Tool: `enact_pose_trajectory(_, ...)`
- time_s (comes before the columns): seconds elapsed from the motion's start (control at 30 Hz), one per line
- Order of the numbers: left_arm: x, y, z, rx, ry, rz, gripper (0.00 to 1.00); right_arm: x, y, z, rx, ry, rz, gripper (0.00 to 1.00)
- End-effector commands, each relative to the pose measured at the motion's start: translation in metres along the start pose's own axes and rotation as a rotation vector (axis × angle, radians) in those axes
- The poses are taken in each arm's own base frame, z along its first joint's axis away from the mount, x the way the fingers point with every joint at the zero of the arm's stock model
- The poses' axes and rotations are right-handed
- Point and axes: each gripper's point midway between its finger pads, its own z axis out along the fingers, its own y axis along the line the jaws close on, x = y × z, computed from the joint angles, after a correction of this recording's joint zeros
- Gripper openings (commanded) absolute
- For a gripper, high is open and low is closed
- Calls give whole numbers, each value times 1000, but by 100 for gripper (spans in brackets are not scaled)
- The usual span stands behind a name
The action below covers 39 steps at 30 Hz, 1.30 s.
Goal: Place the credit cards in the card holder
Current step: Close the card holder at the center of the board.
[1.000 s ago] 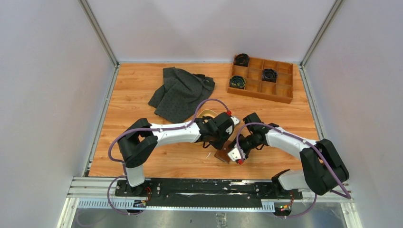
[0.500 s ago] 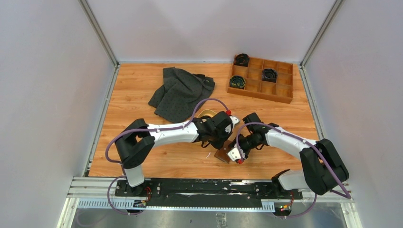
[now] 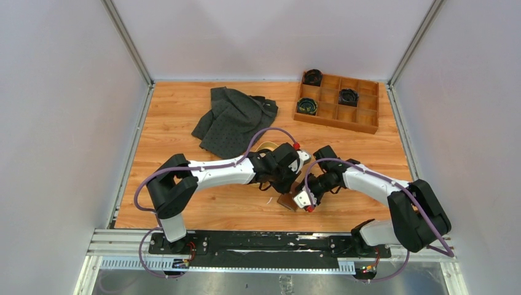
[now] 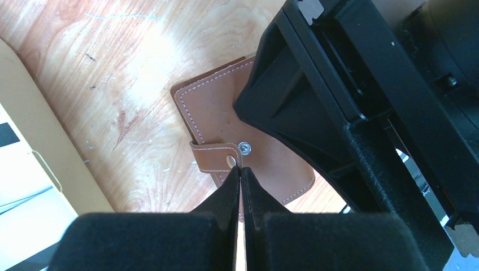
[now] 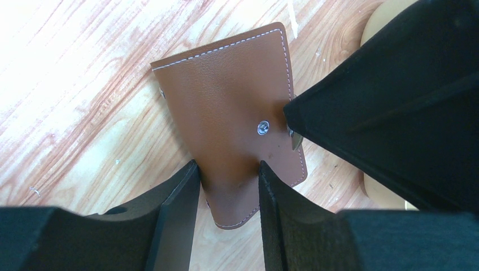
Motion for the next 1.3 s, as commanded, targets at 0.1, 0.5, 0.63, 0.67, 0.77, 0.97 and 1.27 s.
enact_pose_trajectory(0.1,-4,-14,7,76,-4,14,0,20,65,8,-217,113,154,29)
enact_pose_trajectory(0.5,-2,-14,15,85,9,12,0,21,65,8,-221,116,160,28)
enact_pose_trajectory(0.63,-1,-14,16,86,13,14,0,20,65,8,-222,116,161,28)
enact_pose_trajectory(0.67,0,-15,17,89,16,14,0,21,65,8,-222,117,160,28)
enact_pose_trajectory(0.77,3,-14,19,90,26,14,0,21,65,8,-222,117,161,28)
enact_pose_trajectory(0.97,5,-14,23,95,37,13,0,21,65,8,-226,119,162,27)
enact_pose_trajectory(1.27,6,-14,26,102,49,11,0,21,65,8,-231,122,164,27)
